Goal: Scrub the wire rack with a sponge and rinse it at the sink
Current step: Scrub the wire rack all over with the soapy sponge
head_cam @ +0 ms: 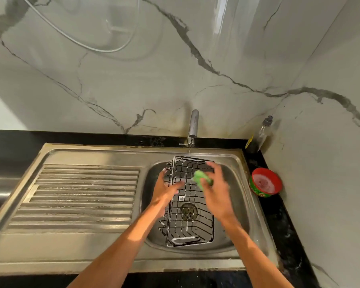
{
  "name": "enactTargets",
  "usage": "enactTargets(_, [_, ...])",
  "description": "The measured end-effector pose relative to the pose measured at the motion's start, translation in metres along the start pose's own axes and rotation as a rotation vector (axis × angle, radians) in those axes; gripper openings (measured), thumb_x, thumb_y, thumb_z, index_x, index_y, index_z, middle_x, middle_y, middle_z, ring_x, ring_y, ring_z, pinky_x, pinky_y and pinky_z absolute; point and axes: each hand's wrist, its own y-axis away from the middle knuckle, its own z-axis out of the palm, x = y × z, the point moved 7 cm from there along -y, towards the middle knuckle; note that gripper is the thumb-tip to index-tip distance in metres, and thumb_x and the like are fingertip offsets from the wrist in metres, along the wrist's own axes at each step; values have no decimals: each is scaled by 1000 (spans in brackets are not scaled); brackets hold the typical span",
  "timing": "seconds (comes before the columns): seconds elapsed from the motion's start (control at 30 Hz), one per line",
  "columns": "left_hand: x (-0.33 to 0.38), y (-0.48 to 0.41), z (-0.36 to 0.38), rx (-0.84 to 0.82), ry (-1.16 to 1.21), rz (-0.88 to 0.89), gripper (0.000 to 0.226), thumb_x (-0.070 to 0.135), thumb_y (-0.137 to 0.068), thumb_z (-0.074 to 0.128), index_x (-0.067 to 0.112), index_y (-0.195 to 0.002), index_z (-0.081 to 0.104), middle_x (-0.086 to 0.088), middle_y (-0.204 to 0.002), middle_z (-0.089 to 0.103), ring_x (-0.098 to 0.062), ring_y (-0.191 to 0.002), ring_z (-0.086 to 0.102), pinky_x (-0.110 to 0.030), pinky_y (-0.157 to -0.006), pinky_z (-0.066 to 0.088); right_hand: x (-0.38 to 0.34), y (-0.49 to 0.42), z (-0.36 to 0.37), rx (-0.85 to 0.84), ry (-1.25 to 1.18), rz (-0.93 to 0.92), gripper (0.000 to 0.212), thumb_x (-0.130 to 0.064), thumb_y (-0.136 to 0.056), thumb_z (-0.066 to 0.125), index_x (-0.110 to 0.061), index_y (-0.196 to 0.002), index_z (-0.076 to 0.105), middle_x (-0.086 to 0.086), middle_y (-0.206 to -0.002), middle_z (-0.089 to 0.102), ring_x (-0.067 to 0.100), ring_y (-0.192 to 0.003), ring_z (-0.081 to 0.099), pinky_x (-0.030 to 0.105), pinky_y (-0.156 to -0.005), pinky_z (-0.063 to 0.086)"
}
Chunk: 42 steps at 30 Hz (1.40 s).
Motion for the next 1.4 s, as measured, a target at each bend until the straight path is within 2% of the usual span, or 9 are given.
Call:
enactTargets(0.2, [14, 17, 15, -49, 160, 52, 91, 48, -92, 66, 43, -160, 6, -6, -165, 27, -25, -131, 53, -49, -107, 41, 11, -29, 54, 132, 395, -69, 29, -8, -92, 66, -19, -119, 64, 2, -110, 69, 15, -103, 59, 29, -87, 54])
enactTargets(0.33, [13, 10, 7, 32, 216, 36, 81, 49, -96, 58, 41, -160, 11, -2, -168, 23, -20, -145, 37, -45, -115, 33, 4, -18, 85, -135, 495, -319, 38, -2, -86, 69, -17, -121, 69, 3, -130, 60, 21, -123, 49, 32, -105, 45])
enactTargets(0.47, [17, 9, 6, 15, 133, 42, 72, 51, -101, 48, 40, -161, 9, 1, -165, 28, 11, -83, 52, -13, -74, 45, 20, -45, 45, 112, 446, -186, 31, 4, -86, 67, -9, -114, 72, 4, -115, 66, 15, -106, 59, 32, -91, 56])
enactTargets(0.63, [25, 7, 18, -2, 170, 60, 60, 48, -102, 48, 40, -157, 24, 3, -142, 56, 0, -108, 56, -28, -91, 49, -18, -42, 86, -77, 356, -313, 18, -11, -93, 59, -17, -104, 72, -1, -109, 64, 15, -103, 59, 22, -85, 53])
enactTargets(0.77, [25, -1, 21, -37, 122, 27, 71, 60, -99, 42, 42, -160, 13, 4, -167, 22, -16, -146, 31, -55, -118, 25, 6, -69, 45, 220, 453, -138, 31, 1, -82, 72, -18, -106, 76, -1, -105, 70, 15, -99, 62, 32, -83, 59])
enactTargets(0.9, [25, -4, 21, -15, 157, 30, 62, 57, -99, 45, 41, -157, 28, 8, -140, 57, -20, -138, 49, -37, -99, 46, -21, -58, 81, -44, 564, -381, 26, -4, -75, 80, -13, -99, 76, -1, -100, 70, 17, -95, 63, 29, -71, 59])
enactTargets(1.03, [24, -11, 21, -34, 156, 23, 65, 63, -98, 41, 44, -158, 22, 7, -163, 31, -20, -149, 31, -51, -116, 27, 5, -81, 50, 124, 514, -186, 34, 0, -81, 73, -17, -111, 74, -1, -108, 67, 15, -104, 58, 35, -88, 57])
enactTargets(1.27, [24, -12, 18, -4, 216, 32, 83, 82, -82, 46, 43, -154, 34, 5, -155, 45, -20, -141, 45, -48, -115, 37, -1, -67, 74, -125, 614, -356, 31, -1, -83, 68, -11, -112, 71, 5, -120, 61, 23, -118, 52, 42, -95, 54])
enactTargets(1.4, [28, -11, 15, 18, 169, 48, 68, 65, -95, 43, 45, -157, 23, 15, -141, 42, 5, -98, 56, -32, -93, 48, 8, -68, 58, -42, 683, -232, 40, 5, -78, 71, -14, -112, 72, 1, -122, 62, 20, -117, 51, 38, -93, 56])
